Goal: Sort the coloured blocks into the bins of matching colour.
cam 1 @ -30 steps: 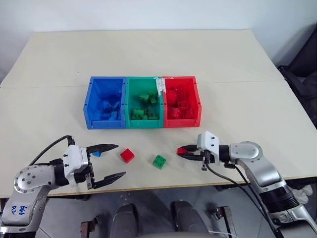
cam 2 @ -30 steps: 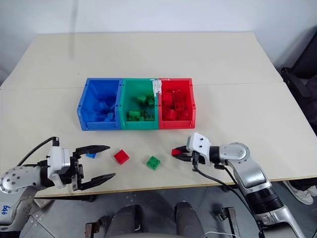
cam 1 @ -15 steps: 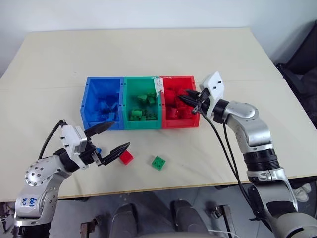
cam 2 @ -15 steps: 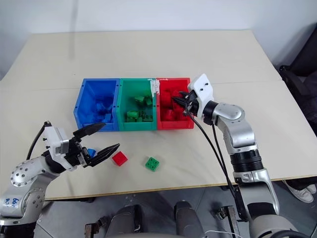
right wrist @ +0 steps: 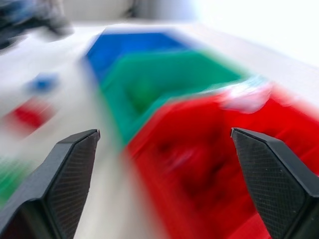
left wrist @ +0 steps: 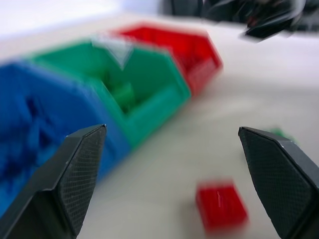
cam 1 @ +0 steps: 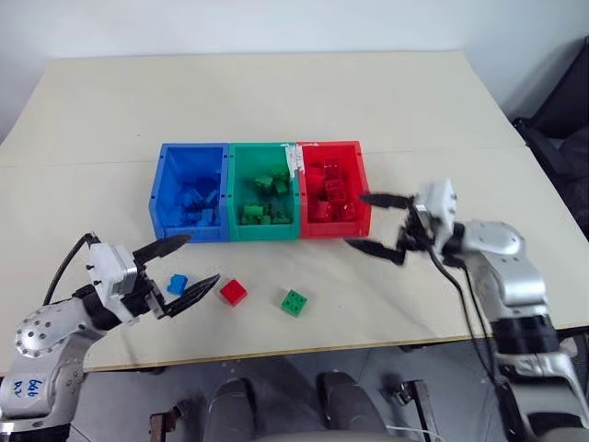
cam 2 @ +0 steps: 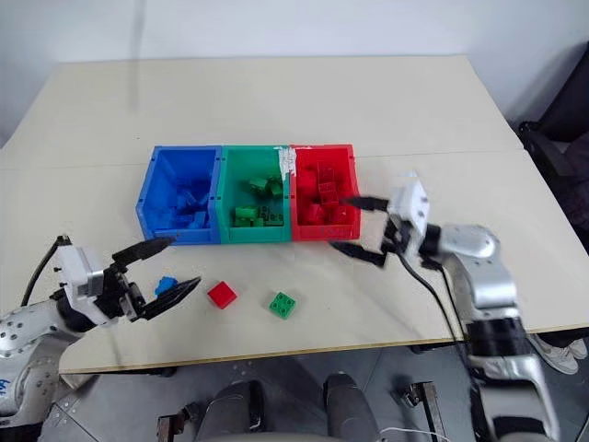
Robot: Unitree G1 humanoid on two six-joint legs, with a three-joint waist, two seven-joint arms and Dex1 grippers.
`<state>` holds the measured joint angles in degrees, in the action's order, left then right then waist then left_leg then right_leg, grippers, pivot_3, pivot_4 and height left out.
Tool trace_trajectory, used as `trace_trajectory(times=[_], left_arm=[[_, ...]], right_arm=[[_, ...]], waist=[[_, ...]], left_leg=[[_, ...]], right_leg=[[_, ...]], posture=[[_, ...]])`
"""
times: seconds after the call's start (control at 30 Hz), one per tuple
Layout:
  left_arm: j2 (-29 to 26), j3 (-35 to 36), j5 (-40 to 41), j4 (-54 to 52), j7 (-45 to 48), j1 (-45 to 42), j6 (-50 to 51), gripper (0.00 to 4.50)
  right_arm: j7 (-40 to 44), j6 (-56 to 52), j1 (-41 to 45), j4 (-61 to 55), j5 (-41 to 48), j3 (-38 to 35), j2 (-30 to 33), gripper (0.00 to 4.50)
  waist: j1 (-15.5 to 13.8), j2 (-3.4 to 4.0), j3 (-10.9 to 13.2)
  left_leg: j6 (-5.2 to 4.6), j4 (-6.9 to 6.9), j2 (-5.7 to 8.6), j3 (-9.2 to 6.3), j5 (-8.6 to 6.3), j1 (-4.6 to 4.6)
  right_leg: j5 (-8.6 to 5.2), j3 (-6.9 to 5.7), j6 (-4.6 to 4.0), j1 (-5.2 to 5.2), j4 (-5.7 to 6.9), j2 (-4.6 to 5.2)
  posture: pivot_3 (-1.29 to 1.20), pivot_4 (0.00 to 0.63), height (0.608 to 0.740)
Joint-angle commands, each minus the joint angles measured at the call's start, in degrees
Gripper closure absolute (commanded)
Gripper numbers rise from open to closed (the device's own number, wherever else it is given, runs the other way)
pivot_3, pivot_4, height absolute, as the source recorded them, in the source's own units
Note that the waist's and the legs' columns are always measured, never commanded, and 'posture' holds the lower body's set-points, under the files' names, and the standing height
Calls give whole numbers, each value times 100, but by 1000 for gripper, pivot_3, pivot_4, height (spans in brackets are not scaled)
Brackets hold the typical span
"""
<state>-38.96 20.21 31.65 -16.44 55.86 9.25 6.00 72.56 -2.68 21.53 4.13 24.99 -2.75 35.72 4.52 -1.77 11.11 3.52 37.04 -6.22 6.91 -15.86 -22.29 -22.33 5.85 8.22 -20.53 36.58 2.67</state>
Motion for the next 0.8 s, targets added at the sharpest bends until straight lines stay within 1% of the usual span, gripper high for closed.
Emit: trace_trajectory(times=[0.03,0.07,0.1,0.17,0.27,0.37,0.5,0.6,0.7,0.8], left_arm=[[-242,-34,-127,176,537,45,-319,0],[-289,-65,-157,234,634,35,-377,0],[-317,-130,-161,254,698,-21,-375,0],[-342,-247,-134,256,759,-156,-311,0],[-319,-324,-174,311,791,-298,-361,0],[-292,-361,-218,384,843,-385,-478,0],[-359,-254,-193,424,1020,-235,-537,0],[-386,-164,-172,329,988,-157,-480,0],[-371,-10,-137,198,930,63,-449,0],[-310,145,-95,23,912,409,-454,0]], right_arm=[[362,339,-265,136,195,-467,351,66],[449,408,-353,222,173,-512,449,66],[715,422,-537,315,162,-546,661,66],[807,791,-714,521,72,-673,777,66],[784,925,-777,541,59,-645,755,66],[671,702,-763,160,114,-403,620,66],[190,-446,-518,-942,370,249,256,66],[-51,-1036,-391,-1490,393,694,38,66],[-423,-1300,-164,-1681,-56,1381,-335,66],[-851,-1515,-5,-1589,-580,1925,-633,66]], waist=[[7,2,1],[12,2,1],[21,3,1],[17,4,1],[47,5,2],[60,5,1],[63,5,2],[38,5,2],[21,2,0],[29,1,-1]], left_leg=[[0,1,0,4,0,2],[-1,4,0,6,0,3],[-1,7,0,6,-1,4],[-2,6,0,8,-1,15],[-2,6,-1,7,-1,17],[-1,5,-4,9,-1,21],[-1,5,-6,9,-1,19],[1,7,-8,8,-1,18],[3,8,-8,7,-2,17],[3,8,-8,9,-2,14]], right_leg=[[0,1,0,4,-6,0],[0,2,0,5,-6,1],[0,2,-1,7,-6,1],[1,5,-1,16,-5,1],[1,8,-1,17,-5,-1],[2,14,0,15,-1,-3],[2,15,1,7,10,-4],[2,17,1,-6,32,-5],[1,15,0,-5,31,-5],[1,14,-1,-7,29,-4]], posture=[[0,150,740],[0,150,740],[0,150,740],[0,150,740],[0,150,740],[0,150,740],[0,150,740],[0,150,740],[0,150,740],[0,150,740]])
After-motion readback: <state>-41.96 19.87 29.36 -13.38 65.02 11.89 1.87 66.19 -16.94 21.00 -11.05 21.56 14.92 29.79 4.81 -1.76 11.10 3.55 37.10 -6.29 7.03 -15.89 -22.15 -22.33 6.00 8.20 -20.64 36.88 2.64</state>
